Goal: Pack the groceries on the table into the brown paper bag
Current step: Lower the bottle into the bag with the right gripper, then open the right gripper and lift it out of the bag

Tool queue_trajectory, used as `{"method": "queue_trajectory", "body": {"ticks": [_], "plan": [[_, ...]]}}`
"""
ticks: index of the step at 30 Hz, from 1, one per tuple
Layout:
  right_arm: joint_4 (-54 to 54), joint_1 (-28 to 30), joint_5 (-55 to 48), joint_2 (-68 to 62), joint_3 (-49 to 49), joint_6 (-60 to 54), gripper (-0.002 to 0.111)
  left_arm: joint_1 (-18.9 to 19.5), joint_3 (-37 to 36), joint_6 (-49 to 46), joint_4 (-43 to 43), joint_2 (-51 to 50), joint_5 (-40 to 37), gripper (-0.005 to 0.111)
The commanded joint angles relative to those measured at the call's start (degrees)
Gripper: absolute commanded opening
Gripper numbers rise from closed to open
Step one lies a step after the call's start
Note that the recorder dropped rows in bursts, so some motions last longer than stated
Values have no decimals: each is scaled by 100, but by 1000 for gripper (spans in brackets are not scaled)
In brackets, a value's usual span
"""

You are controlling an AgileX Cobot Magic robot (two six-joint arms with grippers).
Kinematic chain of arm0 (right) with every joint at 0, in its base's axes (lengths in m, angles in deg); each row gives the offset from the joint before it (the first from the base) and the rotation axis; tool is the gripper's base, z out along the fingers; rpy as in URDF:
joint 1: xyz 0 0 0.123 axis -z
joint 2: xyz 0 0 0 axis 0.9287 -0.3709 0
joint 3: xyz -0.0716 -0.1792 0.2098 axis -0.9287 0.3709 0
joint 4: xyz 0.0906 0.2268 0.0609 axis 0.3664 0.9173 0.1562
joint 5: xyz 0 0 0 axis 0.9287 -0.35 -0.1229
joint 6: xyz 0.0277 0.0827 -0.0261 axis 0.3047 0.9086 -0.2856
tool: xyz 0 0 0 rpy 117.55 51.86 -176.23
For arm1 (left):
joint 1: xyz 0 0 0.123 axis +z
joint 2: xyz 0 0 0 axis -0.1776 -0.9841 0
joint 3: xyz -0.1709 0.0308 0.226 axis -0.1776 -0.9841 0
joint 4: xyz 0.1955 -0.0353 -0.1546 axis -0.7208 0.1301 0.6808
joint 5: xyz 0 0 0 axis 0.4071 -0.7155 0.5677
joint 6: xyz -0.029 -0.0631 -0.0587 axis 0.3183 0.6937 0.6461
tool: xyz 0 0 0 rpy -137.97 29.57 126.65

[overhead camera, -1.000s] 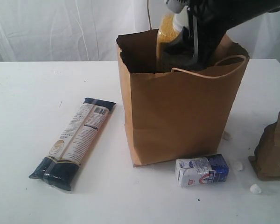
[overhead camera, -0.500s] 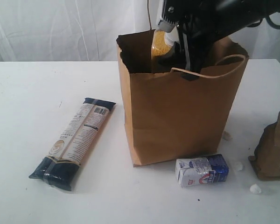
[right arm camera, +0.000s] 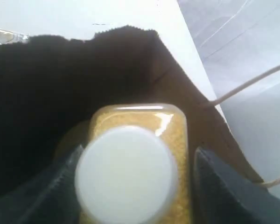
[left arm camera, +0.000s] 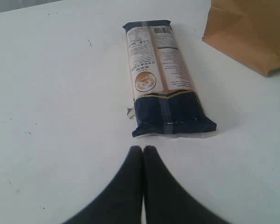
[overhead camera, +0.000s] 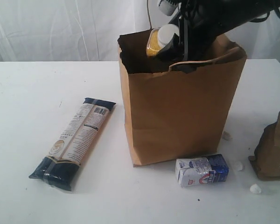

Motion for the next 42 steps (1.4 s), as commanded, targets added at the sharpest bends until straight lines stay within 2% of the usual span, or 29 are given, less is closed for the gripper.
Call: {"method": "queue_trajectory", "body": {"ticks": [1,16,25,42], "plan": [[36,1,-291,88,-35,198,62,8,-16,-2,36,23,-4,0],[15,1,-672,445,-35,364,62,8,-16,-2,36,23,-4,0],[-403,1,-1074,577,-35,946,62,8,-16,-2,36,23,-4,0],[-204,1,-1010,577,-35,1178,62,8,-16,-2,36,23,-4,0]]}}
